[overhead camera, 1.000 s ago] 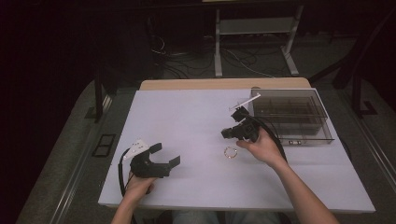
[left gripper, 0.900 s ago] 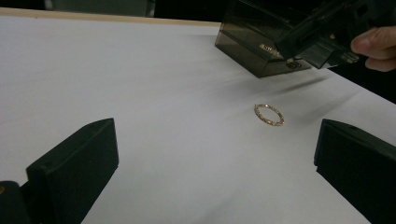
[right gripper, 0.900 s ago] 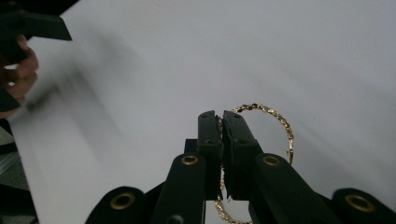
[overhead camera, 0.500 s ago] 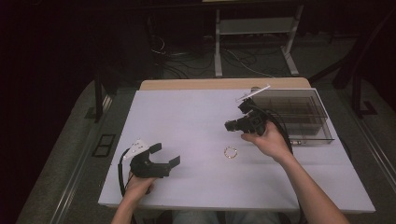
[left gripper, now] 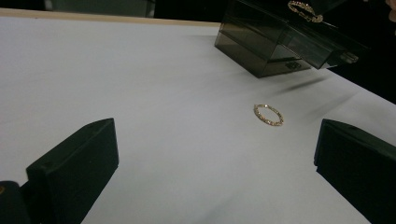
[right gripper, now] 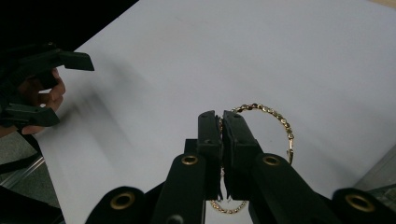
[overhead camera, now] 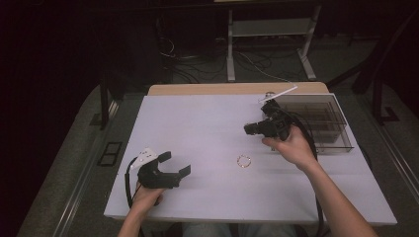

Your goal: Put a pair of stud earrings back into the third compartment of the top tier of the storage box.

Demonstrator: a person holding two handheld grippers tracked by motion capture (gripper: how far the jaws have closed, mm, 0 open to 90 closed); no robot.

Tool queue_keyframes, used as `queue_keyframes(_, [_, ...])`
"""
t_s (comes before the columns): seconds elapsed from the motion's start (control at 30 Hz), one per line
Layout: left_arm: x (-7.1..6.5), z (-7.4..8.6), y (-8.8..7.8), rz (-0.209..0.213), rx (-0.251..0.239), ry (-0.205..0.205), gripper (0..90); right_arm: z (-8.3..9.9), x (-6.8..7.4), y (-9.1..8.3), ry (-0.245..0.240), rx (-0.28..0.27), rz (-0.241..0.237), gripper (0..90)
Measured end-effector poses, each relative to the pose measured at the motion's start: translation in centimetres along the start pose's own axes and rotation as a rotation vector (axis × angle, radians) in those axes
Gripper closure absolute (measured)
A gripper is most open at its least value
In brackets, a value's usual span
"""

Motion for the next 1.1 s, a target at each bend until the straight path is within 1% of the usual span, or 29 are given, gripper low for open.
queue_keyframes(0.23, [0.0,0.0,-0.1,-0.001,0.000,0.000,0.0,-0.1,-0.1,-1.0,0.006,-0.013,0.001,85.4])
queue_keyframes(0.47, [-0.1,0.0,0.0,0.000,0.002,0.000,0.0,0.0,-0.5,-2.0,0.012,-0.027,0.002,85.4])
queue_keyframes(0.63, [-0.2,0.0,0.0,0.005,0.007,0.008,0.0,0.2,-1.1,-2.8,0.020,-0.035,0.015,85.4])
queue_keyframes(0.8, [-0.2,0.0,0.0,0.006,0.008,0.010,0.0,0.4,-1.8,-3.7,0.038,-0.052,0.015,85.4])
queue_keyframes(1.1, [-0.2,0.0,0.0,0.007,0.006,0.011,0.0,0.8,-2.5,-4.6,0.052,-0.064,0.021,85.4])
Point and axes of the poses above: each handheld gripper's, and its own axes: y roughly forward along the jaws, z roughly out of its underside, x roughly to its left, the point moved 4 cm from there along y, roughly forward along the jaws, and after that the axes turned 15 degrees about y, right-handed, at the moved point
